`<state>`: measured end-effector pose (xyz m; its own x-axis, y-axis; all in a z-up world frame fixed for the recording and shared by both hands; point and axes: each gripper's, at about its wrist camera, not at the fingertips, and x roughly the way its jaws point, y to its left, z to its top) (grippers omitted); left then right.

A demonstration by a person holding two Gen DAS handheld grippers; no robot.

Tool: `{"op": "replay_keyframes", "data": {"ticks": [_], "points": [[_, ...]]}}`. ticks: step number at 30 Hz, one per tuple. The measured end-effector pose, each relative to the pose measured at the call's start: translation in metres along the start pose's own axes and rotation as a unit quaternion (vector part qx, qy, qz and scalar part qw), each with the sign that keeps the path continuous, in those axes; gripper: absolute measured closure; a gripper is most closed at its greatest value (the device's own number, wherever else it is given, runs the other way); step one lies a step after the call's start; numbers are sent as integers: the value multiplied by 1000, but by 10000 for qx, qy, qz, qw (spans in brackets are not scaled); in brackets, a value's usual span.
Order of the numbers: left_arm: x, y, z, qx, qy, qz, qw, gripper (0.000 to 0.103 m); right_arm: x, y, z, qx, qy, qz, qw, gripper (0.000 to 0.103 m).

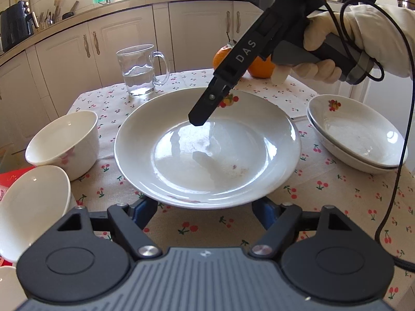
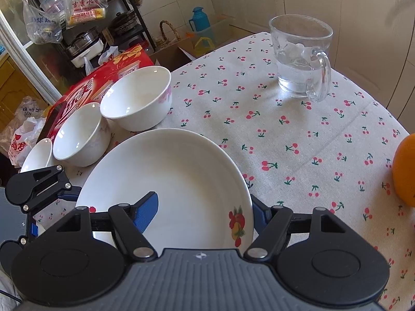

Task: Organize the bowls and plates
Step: 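Lift the flowered plate with the right tool and carry it toward the stacked plates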

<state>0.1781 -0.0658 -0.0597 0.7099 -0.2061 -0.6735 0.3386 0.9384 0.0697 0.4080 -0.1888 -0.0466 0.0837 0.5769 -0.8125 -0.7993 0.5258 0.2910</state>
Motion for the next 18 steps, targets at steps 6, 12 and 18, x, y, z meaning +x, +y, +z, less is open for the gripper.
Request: {"op": "replay_keyframes", "data": {"ticks": [6, 12, 18], "points": [[-19, -8, 0, 141, 22, -134, 9998, 24, -19, 18, -16, 88, -103, -71, 9999, 25], [-35, -20, 1, 308, 41, -318, 9990, 24, -41, 35, -36, 183, -222, -187, 9994, 25], [-43, -37, 5, 511, 26, -516, 9974, 24, -66, 42, -60, 361, -376, -314, 9981, 25]]}}
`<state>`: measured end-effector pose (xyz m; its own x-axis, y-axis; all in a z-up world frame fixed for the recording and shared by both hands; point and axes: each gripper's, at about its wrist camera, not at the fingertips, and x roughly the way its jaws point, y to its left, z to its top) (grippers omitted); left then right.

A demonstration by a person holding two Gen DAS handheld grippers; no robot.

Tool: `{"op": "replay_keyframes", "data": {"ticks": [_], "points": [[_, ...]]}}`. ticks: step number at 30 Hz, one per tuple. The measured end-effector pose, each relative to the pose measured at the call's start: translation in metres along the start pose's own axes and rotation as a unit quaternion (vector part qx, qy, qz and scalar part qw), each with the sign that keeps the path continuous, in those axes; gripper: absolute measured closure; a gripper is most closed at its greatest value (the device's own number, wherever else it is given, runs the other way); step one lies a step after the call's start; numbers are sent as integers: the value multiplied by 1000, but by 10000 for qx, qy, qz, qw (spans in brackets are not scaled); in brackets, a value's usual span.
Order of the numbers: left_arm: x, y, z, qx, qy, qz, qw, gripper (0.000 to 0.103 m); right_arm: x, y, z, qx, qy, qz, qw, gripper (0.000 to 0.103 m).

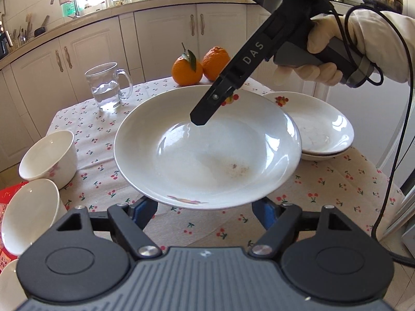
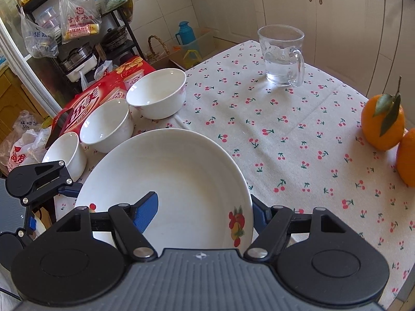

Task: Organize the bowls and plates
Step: 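Lift the flowered plate with the right tool and carry it toward the stacked plates, then lower the flowered plate onto the stacked plates and open the right tool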

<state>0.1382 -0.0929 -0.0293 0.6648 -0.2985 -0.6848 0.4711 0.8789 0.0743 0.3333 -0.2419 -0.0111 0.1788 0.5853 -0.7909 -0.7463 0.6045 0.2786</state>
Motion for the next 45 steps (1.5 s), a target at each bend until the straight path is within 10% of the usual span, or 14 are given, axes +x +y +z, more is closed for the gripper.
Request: {"op": "replay_keyframes", "data": {"ticks": [28, 45], "points": [[35, -77, 34, 849, 131, -1131, 9899, 24, -94, -40, -107, 1061, -574, -832, 9892, 25], [48, -92, 43, 907, 167, -1169, 9889, 24, -95, -73, -142, 1470, -635, -965, 9824, 25]]}}
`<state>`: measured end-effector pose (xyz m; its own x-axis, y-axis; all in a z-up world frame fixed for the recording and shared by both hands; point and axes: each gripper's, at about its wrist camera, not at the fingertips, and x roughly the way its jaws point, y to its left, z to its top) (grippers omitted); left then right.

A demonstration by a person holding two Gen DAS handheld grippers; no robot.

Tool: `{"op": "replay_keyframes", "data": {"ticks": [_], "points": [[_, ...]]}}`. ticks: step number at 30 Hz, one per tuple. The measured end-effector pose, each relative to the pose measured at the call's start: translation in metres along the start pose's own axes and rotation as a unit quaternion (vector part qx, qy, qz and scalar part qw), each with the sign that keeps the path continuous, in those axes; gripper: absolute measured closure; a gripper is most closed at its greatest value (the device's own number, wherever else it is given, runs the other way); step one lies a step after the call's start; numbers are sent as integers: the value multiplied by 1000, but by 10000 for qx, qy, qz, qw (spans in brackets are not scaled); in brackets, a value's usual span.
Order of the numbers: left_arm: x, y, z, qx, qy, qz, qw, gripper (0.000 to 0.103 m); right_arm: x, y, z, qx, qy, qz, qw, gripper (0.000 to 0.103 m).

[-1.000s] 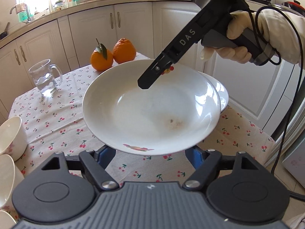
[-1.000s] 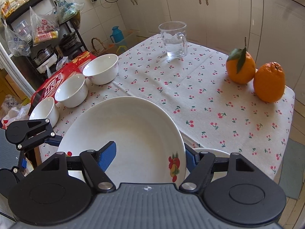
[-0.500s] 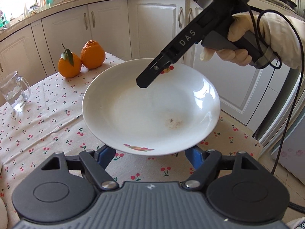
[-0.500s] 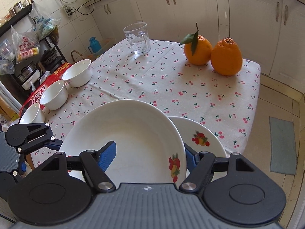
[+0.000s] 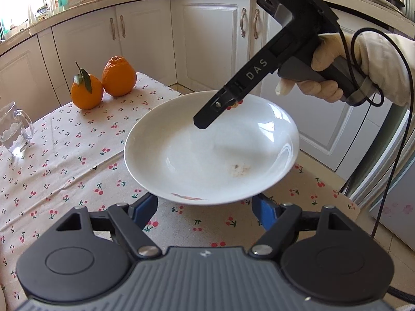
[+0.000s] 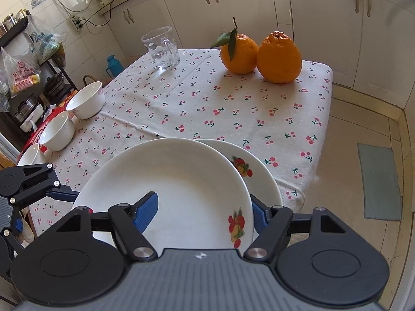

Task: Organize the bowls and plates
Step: 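Lower the flowered plate onto the stacked plates and open the right tool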

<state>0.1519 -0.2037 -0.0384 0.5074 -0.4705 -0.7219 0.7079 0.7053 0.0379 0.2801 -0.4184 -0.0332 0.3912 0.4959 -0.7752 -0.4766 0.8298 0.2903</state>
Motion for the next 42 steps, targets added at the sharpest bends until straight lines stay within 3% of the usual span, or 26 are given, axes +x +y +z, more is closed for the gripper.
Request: {"op": "replay_keyframes", "data": {"ticks": [28, 42], "points": [[10, 0, 5, 146, -186, -81, 9997, 21, -22, -5, -18, 123, 16, -438, 9990, 25], [9, 3, 2, 112, -187, -25, 9998, 21, -21, 10, -26, 43, 191, -921, 9956, 24]]}}
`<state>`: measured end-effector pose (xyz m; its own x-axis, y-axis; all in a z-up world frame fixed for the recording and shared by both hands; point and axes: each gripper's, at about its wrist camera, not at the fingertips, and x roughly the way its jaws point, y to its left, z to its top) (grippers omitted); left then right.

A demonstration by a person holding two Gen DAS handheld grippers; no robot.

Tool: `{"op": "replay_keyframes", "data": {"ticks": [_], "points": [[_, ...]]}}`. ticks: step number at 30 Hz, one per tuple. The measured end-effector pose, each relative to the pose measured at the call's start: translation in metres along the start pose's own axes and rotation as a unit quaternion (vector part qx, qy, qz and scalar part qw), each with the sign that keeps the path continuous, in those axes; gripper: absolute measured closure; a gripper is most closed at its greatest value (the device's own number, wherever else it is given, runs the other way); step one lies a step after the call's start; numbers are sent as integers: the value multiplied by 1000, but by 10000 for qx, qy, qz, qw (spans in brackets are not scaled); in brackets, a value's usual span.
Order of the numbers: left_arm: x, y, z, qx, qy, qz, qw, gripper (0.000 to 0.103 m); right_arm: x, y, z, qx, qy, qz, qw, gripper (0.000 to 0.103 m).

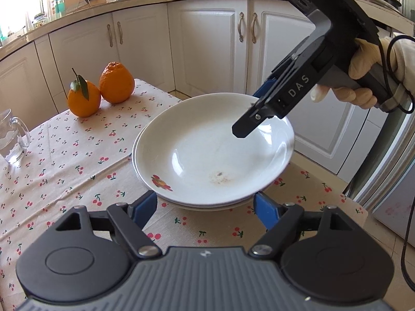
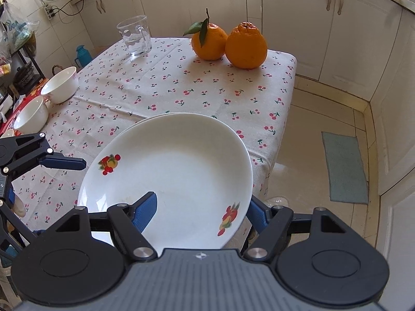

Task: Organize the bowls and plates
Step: 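Lower the flowered plate onto the stacked plates and open the right tool, then withdraw the right tool from the plate stack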

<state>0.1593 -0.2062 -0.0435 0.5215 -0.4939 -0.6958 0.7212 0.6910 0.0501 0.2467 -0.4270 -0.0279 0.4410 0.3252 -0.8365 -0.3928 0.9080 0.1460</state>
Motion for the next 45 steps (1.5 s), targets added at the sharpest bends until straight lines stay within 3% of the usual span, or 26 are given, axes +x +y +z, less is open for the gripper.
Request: {"op": "replay_keyframes", "data": {"ticks": [11, 16, 20, 38, 45], "points": [[-18, 1, -3, -9, -197, 71, 9998, 21, -10, 10, -4, -7, -116, -97, 9999, 19], [-29, 1, -6, 20, -300, 110, 9995, 16, -21, 32, -2, -238, -273, -215, 9991, 4], [-40, 3, -10, -9, -382, 141, 9992, 15, -30, 55, -2, -411, -382, -330, 9979, 0], [-120, 30, -55, -282, -849, 395, 9952, 5, -37, 168, -26, -114, -893, -915, 9917, 0], [-160, 53, -90, -536, -965, 643, 9918, 5, -27, 219, -22, -436, -893, -772, 9921, 0]]}}
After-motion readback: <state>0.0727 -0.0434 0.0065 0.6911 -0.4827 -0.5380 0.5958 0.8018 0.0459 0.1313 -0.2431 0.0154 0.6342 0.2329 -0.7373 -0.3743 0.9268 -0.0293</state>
